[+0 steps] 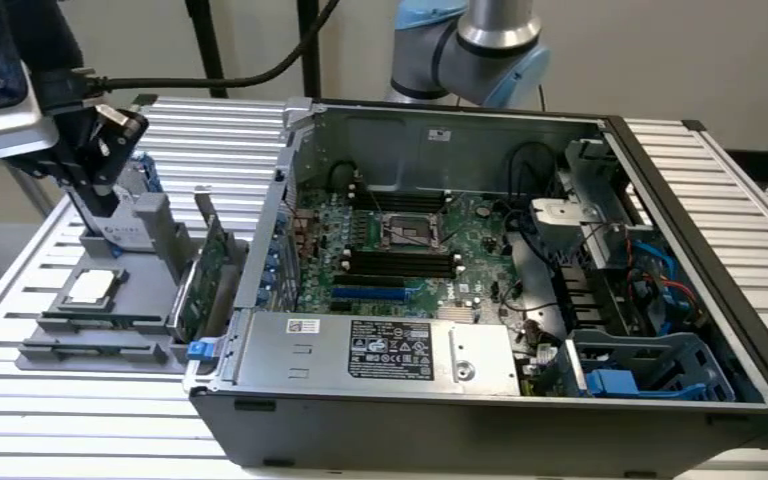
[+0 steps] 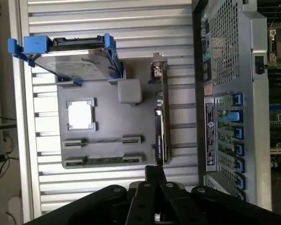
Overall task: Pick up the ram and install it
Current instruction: 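Reach for the ram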
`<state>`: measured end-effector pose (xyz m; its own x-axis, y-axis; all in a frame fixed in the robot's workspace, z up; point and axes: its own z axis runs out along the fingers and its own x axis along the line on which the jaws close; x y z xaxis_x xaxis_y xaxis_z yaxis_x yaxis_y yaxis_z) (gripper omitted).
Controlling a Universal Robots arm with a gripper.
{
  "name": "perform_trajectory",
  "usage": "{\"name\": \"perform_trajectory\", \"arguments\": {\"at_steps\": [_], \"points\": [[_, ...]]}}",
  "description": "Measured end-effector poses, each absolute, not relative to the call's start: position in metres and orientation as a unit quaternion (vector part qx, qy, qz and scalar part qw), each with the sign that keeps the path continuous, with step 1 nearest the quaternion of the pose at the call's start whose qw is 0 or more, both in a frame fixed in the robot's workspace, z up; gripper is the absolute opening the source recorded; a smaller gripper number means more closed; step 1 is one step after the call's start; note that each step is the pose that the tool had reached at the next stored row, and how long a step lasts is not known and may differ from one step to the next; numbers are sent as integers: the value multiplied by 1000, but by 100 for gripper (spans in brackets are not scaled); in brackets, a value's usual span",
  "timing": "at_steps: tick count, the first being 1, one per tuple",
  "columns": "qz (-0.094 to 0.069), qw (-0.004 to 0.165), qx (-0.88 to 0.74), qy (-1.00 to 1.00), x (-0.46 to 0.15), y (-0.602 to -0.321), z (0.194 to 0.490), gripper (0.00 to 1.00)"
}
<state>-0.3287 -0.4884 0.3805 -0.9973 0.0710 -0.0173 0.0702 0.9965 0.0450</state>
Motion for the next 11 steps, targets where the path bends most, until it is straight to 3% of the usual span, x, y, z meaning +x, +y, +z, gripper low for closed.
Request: {"name": "perform_trajectory", "arguments": {"at_steps": [11], "points": [[20, 6, 35, 999, -378, -490, 368, 0]]}}
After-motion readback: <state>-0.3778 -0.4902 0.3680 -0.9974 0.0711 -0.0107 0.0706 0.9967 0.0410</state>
